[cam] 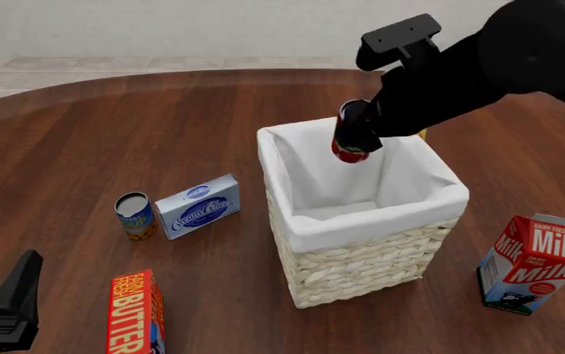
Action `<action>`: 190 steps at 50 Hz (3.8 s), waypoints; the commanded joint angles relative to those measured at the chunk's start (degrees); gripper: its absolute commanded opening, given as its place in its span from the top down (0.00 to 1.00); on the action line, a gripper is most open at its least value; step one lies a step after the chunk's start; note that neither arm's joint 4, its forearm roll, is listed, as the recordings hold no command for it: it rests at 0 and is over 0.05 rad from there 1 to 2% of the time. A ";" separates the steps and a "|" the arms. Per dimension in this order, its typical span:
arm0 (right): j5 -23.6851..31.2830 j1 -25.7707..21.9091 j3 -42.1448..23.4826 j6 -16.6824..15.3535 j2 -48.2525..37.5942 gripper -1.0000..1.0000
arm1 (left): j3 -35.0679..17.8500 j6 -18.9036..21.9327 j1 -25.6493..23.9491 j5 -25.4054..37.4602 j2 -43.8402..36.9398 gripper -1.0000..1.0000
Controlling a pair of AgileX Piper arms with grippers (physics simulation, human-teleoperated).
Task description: Pick up the tomato sauce, and put it in the basket.
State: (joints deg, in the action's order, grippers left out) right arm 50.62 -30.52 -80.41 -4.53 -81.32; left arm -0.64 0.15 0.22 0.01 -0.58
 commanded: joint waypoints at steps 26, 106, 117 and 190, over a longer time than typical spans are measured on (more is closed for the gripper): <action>-1.08 -0.19 2.58 1.14 -3.33 1.00 | 0.20 0.05 0.04 -0.05 0.15 0.00; -6.62 0.85 9.11 2.19 -8.79 1.00 | 0.20 0.05 0.04 -0.06 0.15 0.00; -7.25 0.68 9.77 2.35 -9.38 1.00 | 0.20 0.04 0.03 -0.06 0.14 0.00; -2.06 1.75 8.78 1.19 -0.38 0.00 | 0.20 0.04 0.05 -0.05 0.14 0.00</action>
State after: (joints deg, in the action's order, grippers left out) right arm 46.36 -28.58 -71.32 -3.02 -85.78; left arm -0.64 0.15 0.23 0.01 -0.58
